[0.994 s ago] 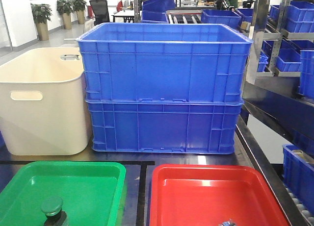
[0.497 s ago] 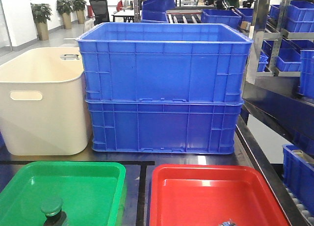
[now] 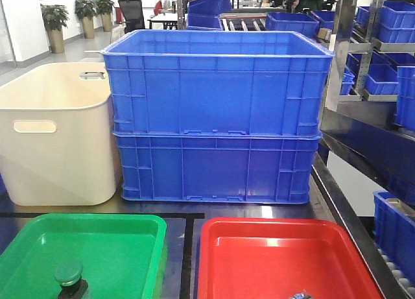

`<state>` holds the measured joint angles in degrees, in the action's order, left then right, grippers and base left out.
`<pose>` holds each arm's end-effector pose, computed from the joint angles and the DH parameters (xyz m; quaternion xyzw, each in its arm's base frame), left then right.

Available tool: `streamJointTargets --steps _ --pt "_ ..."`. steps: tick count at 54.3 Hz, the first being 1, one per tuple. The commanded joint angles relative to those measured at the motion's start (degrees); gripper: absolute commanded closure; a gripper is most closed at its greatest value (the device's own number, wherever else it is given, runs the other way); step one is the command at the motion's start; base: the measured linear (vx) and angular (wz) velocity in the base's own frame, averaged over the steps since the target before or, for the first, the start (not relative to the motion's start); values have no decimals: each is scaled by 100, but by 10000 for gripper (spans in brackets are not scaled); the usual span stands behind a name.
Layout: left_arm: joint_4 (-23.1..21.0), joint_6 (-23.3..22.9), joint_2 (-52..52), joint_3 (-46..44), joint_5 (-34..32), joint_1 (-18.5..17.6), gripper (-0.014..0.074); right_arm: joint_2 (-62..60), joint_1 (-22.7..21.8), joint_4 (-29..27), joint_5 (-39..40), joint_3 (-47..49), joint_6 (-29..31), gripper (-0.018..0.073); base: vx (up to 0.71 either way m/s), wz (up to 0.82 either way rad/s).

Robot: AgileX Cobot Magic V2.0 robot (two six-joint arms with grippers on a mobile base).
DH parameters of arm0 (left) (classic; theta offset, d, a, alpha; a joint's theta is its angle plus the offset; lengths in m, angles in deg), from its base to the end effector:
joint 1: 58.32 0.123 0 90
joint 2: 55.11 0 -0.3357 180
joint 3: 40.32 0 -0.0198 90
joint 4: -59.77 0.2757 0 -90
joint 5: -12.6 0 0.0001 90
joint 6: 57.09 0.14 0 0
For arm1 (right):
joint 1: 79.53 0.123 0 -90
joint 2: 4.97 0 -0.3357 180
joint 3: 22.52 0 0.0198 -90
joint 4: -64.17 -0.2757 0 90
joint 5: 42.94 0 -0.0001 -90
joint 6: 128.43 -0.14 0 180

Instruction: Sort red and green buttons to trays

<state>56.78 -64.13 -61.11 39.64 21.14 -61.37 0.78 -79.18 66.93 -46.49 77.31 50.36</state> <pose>0.0791 -0.0053 0.1862 -0.0419 0.7331 -0.0800 0.6742 0.0796 0.0001 0.1972 -0.0106 0.7037 -0.0085 0.7103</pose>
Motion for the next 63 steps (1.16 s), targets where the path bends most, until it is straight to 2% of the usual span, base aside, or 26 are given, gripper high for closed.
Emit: streamJointTargets --steps 1,63 --pt "-39 -56 31 -133 -481 18 540 -39 -187 49 520 -75 -27 568 0 0" --pt "-39 -56 31 -133 -481 18 540 -39 -188 49 518 -75 -27 568 0 0"
